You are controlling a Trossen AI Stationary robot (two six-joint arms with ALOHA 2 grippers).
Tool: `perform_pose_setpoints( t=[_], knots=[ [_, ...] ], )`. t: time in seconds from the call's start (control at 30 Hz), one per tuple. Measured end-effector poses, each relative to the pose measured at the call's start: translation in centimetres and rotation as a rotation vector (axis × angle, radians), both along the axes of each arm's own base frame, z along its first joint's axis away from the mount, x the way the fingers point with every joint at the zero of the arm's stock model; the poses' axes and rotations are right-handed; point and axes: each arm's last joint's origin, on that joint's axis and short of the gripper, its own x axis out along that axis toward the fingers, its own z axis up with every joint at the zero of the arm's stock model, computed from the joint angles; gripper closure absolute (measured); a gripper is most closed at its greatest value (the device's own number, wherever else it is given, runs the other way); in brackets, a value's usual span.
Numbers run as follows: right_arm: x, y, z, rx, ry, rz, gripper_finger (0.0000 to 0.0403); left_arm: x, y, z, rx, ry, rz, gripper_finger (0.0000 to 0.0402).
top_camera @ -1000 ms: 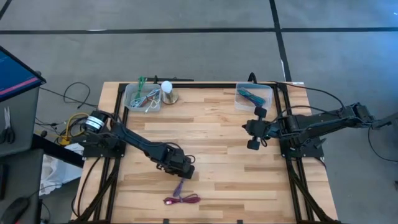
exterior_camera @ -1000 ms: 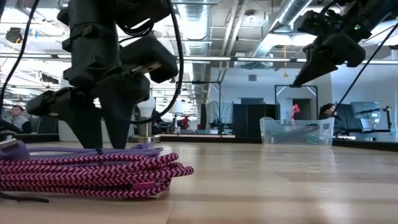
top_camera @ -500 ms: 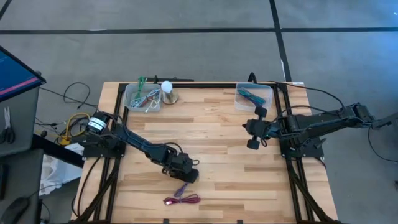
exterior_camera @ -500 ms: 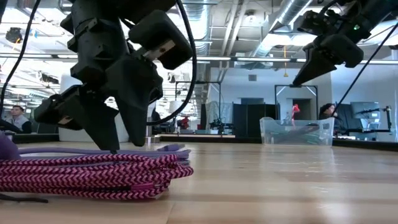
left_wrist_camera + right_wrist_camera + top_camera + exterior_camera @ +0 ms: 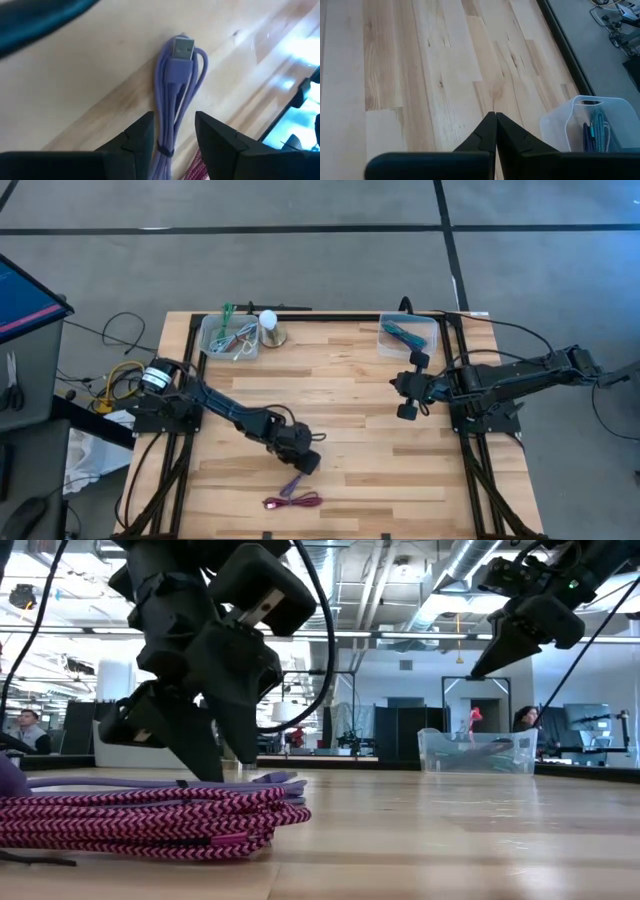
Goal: Pick & Place USB Port
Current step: Put the purple charger cable into the gray bin
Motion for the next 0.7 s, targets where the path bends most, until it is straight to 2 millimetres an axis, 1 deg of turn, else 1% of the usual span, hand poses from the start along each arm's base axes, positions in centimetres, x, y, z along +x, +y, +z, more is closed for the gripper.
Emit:
perform_pose_setpoints(
  t=[0.3, 0.57, 0.7],
  knots=[
    [0.0, 0.0, 0.0, 0.000, -0.002, 0.000, 0.0403, -0.1, -1.0, -0.6, 0.029, -0.007, -0.011, 0.0259],
    [0.0, 0.0, 0.0, 0.001, -0.004, 0.000, 0.0403, 0.7, -1.3, -2.3, 0.020, -0.025, -0.010, 0.0259],
    [0.0, 0.0, 0.0, 0.000, -0.004, 0.000, 0.0403, 0.9, -1.4, -2.9, 0.010, -0.028, -0.017, 0.0276]
  ],
)
